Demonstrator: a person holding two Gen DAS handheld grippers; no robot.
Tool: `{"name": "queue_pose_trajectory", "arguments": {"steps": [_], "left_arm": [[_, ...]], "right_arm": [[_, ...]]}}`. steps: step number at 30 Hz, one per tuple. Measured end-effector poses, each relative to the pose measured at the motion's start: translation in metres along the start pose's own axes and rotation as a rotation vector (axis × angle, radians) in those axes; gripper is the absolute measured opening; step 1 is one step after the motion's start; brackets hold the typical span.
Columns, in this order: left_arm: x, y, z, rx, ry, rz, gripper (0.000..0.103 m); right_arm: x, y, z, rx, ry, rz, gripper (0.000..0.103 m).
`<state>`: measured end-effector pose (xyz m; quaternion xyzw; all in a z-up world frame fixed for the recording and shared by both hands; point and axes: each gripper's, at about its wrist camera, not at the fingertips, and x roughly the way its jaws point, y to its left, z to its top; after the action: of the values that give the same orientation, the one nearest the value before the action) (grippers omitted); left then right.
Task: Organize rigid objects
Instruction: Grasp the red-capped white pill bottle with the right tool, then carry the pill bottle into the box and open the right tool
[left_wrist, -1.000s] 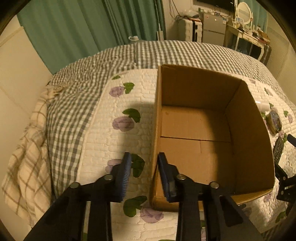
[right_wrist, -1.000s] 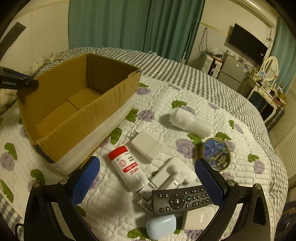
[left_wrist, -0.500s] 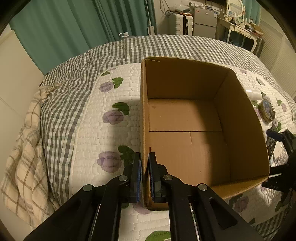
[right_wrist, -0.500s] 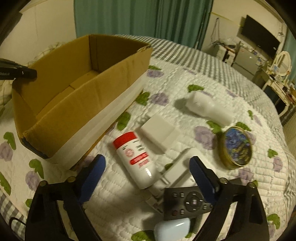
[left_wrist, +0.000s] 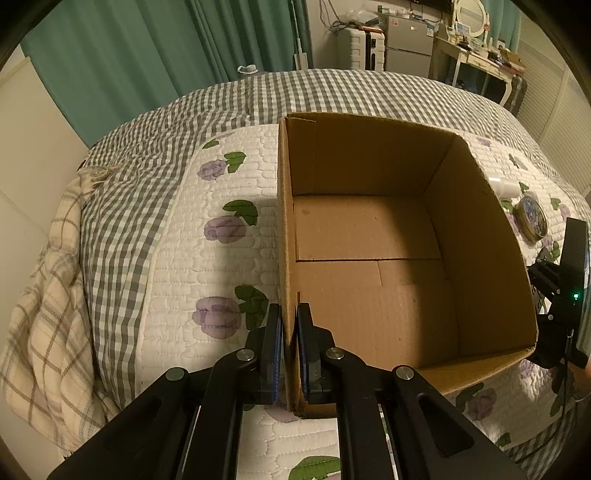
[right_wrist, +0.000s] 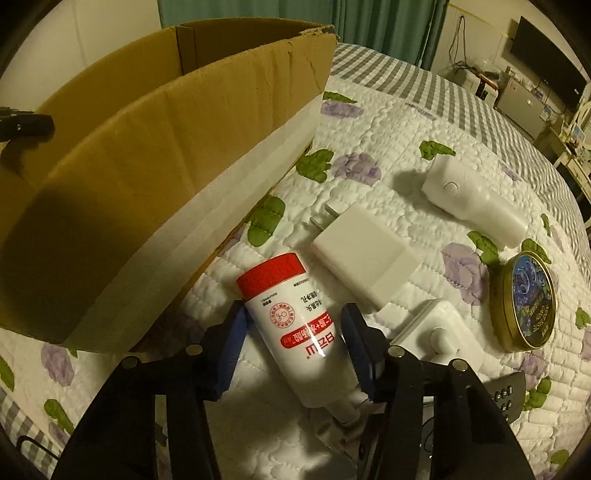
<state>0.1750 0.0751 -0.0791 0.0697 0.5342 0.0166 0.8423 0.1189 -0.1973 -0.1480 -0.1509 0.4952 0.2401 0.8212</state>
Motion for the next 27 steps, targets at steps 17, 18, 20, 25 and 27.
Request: {"name": "queue_pose_trajectory", "arguments": {"steps": [17,18,20,25,27], "left_arm": [[-0.003,-0.001,-0.002,-0.006,-0.017,-0.017,0.008],[-0.003,-0.001,-0.003,-0.005,-0.016,-0.015,0.008],[-0.003,-0.001,-0.002,-0.006,-0.017,-0.019,0.008],[-0.003,0.000,-0.003,-0.004,-0.021,-0.027,0.008],[-0.003,-0.001,-0.004,-0.001,-0.022,-0.028,0.008]], "right_arm": [[-0.095,0.000,0.016,0.020,-0.175,-0.081,0.037],[-0.107,0.001,0.022,0.019,-0.202,-0.088,0.037],[-0.128,0.004,0.037,0.011,-0.248,-0.095,0.037],[-0.157,0.024,0.076,-0.022,-0.341,-0.092,0.037],[-0.158,0.034,0.092,-0.036,-0.363,-0.077,0.037]]}}
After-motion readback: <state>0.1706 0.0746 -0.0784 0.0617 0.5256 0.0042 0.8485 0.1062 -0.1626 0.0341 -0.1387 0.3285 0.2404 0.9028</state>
